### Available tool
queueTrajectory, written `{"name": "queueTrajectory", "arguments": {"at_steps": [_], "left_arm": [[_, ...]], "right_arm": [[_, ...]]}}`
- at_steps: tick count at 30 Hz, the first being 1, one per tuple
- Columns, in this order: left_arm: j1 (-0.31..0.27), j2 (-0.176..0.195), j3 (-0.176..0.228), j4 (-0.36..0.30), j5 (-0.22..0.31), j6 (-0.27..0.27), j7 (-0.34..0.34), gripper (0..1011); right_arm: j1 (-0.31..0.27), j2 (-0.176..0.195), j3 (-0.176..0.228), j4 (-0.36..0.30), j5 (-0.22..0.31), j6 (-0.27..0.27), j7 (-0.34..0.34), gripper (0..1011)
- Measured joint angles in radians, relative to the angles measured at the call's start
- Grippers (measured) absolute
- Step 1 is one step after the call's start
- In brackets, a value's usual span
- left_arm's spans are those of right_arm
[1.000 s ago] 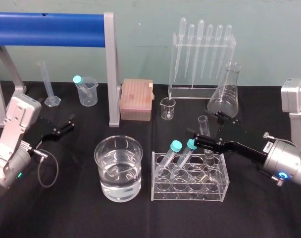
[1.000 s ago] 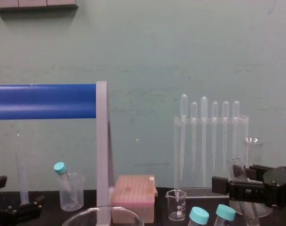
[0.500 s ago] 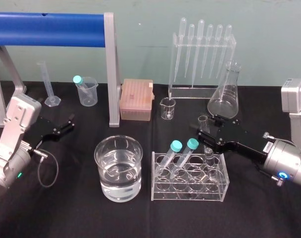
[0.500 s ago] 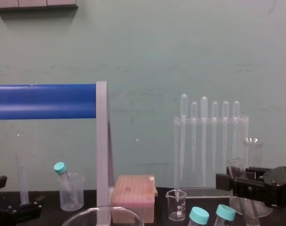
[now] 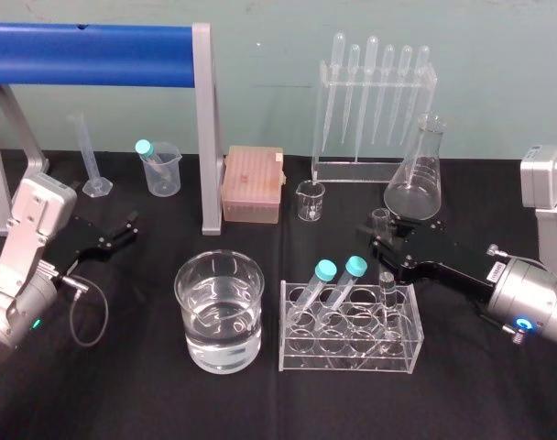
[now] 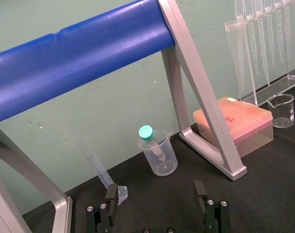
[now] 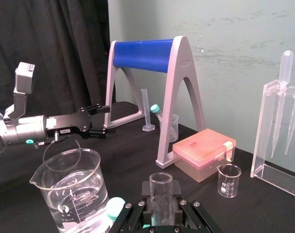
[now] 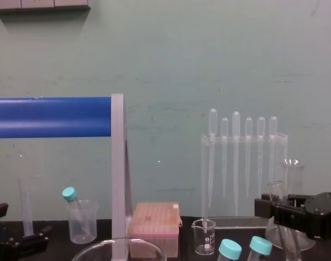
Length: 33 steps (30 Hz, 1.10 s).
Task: Hold the test tube with one hand and immerse one end into the beaker, then return it to the test tube rack.
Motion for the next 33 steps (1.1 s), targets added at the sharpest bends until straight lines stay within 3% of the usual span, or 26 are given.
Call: {"name": "queueTrajectory", "arguments": {"at_steps": [18,28,33], "left_arm": [[0.0,0.0,0.0,0.0,0.0,0.0,0.0,1000],[0.0,0.0,0.0,0.0,0.0,0.0,0.0,1000],[0.0,0.0,0.0,0.0,0.0,0.0,0.0,1000]], "right_arm": [[0.0,0.0,0.0,0.0,-0.002,-0.003,-0.002,224],[-0.026,-0.008,0.047,-0.031,-0.035,-0.089,-0.038,224],[-0.032,-0.021,0.084,-0.043,0.0,-0.105,-0.024,224]]}}
